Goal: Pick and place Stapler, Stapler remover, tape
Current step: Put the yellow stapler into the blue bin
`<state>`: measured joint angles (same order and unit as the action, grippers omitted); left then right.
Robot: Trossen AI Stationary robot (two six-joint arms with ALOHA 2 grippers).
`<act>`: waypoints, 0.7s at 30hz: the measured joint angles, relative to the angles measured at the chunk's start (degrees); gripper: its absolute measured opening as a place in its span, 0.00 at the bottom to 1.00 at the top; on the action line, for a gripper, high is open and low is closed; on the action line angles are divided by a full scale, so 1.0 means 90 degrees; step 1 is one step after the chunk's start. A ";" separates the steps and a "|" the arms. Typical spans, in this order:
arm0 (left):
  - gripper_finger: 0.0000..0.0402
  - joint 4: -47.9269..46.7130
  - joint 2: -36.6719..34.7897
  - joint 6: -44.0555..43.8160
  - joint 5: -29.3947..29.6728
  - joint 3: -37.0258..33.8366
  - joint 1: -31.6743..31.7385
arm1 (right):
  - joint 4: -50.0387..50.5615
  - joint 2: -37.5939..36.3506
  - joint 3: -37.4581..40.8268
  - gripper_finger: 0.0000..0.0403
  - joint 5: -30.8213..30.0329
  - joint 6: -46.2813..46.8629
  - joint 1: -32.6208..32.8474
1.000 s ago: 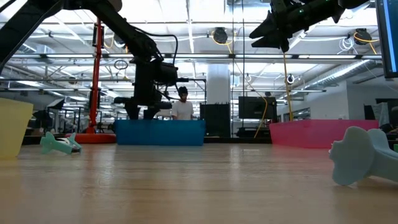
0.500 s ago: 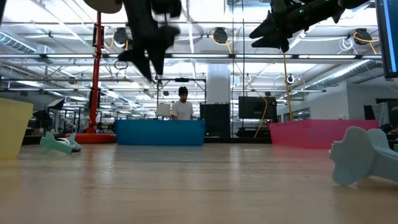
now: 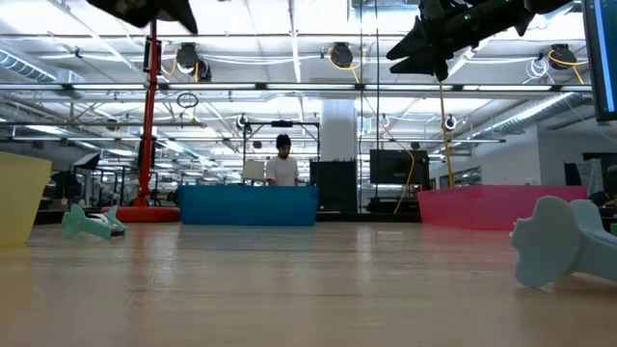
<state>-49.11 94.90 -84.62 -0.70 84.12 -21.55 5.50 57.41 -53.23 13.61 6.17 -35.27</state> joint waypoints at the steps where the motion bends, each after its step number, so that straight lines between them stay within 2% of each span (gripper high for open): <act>1: 0.45 0.0203 0.0096 -0.0284 -0.0028 0.0000 -0.0124 | 0.0000 0.0000 0.0000 0.49 -0.0001 0.0001 0.0000; 5: 0.45 0.0974 0.0596 -0.1246 -0.0476 0.0000 -0.0456 | 0.0000 0.0000 0.0000 0.49 0.0000 -0.0001 0.0000; 11: 0.45 0.1190 0.1159 -0.2393 -0.1250 0.0000 -0.0798 | -0.0002 0.0000 0.0000 0.49 0.0000 0.0001 0.0000; 21: 0.45 0.0183 0.1211 -0.3928 -0.1058 0.0000 -0.1451 | -0.0002 0.0000 0.0000 0.49 0.0000 -0.0001 0.0000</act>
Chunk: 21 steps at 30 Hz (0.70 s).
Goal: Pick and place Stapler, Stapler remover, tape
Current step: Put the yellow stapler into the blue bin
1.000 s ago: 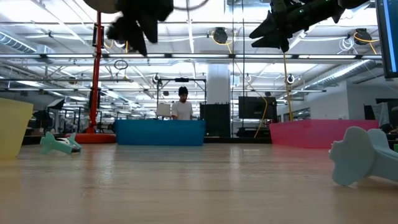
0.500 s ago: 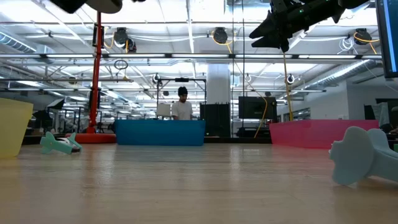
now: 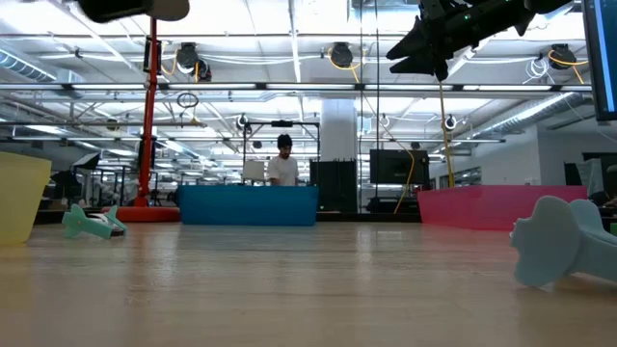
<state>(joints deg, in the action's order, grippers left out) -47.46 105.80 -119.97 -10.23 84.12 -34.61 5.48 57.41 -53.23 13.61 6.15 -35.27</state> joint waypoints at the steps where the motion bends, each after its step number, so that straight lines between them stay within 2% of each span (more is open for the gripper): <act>1: 0.45 -0.0047 0.0000 -0.0106 -0.0004 0.0000 -0.0060 | 0.0002 0.0000 0.0000 0.49 0.0000 0.0001 0.0000; 6: 0.45 -0.0312 0.0000 -0.0534 0.0024 0.0000 -0.0228 | 0.0000 0.0000 0.0000 0.49 0.0000 0.0000 0.0000; 12: 0.45 -0.0398 0.0000 -0.0539 0.0360 -0.0004 -0.0177 | 0.0000 0.0000 0.0000 0.49 0.0000 0.0000 0.0000; 21: 0.45 -0.0035 -0.0004 -0.0621 0.0105 -0.0619 -0.0047 | 0.0000 0.0000 0.0000 0.49 0.0000 0.0000 0.0000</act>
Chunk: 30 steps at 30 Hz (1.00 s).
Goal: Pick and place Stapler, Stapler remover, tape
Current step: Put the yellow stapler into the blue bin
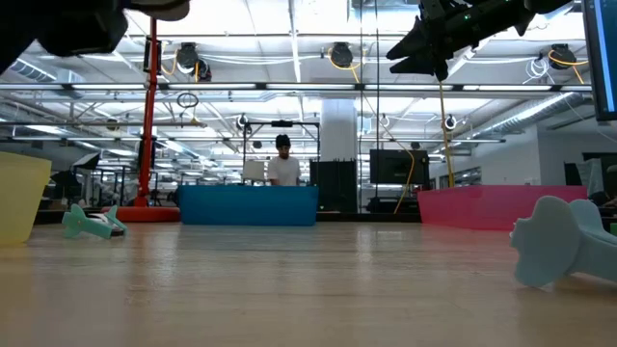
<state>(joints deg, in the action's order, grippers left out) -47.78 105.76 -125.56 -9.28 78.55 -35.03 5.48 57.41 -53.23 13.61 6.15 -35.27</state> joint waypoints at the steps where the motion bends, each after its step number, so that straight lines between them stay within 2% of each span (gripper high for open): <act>1: 0.45 0.0017 0.0003 -0.0043 -0.0001 -0.0042 0.0000 | 0.0000 0.0000 0.0000 0.49 0.0000 0.0000 0.0000; 10: 0.45 0.0816 0.0002 -0.0072 -0.0043 -0.0488 0.0002 | -0.0002 0.0000 0.0000 0.49 -0.0002 0.0000 0.0000; 23: 0.45 0.0846 0.0002 -0.0131 -0.0199 -0.0610 -0.0005 | -0.0003 0.0000 0.0000 0.49 -0.0022 0.0000 0.0000; 30: 0.45 0.1116 0.0205 -0.0122 -0.0626 -0.0606 -0.0005 | -0.0003 0.0001 0.0000 0.49 -0.0032 -0.0001 0.0000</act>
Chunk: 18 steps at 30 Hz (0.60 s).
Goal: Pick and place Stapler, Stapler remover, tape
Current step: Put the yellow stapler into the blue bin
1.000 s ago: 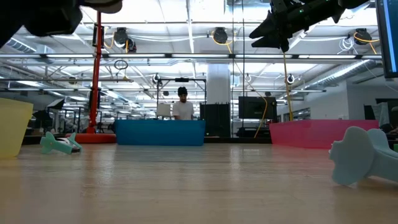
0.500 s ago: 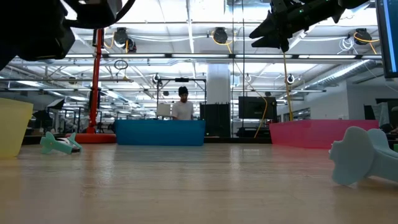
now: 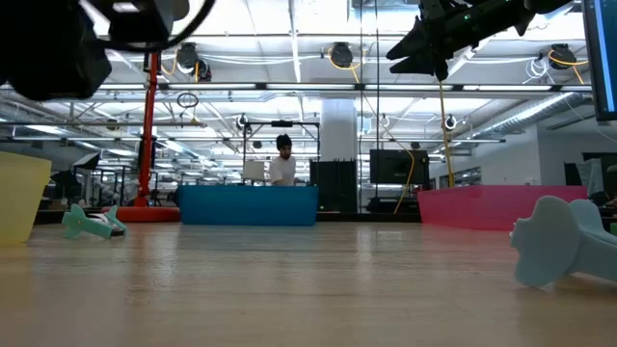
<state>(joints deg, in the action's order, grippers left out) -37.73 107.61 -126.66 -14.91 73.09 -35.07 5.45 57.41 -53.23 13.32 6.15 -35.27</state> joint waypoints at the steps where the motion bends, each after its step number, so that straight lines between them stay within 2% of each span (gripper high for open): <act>1: 0.45 0.0161 0.0098 0.0033 -0.0141 -0.0004 0.0000 | 0.0001 -0.0001 0.0000 0.49 0.0002 -0.0002 0.0000; 3: 0.45 0.0500 0.0288 0.0086 -0.0368 0.0001 0.0012 | -0.0001 -0.0001 0.0000 0.49 -0.0002 -0.0002 0.0000; 8: 0.45 0.0842 0.0590 -0.0106 -0.0392 0.0017 0.0019 | -0.0036 0.0001 0.0000 0.49 -0.0002 -0.0002 0.0000; 18: 0.45 0.0551 0.0502 -0.0229 -0.0186 0.0163 0.0019 | -0.0048 0.0002 0.0000 0.49 -0.0002 0.0001 0.0000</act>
<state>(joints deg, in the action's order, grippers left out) -32.77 112.12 -128.73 -16.58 74.56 -34.89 5.02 57.43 -53.23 13.31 6.15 -35.27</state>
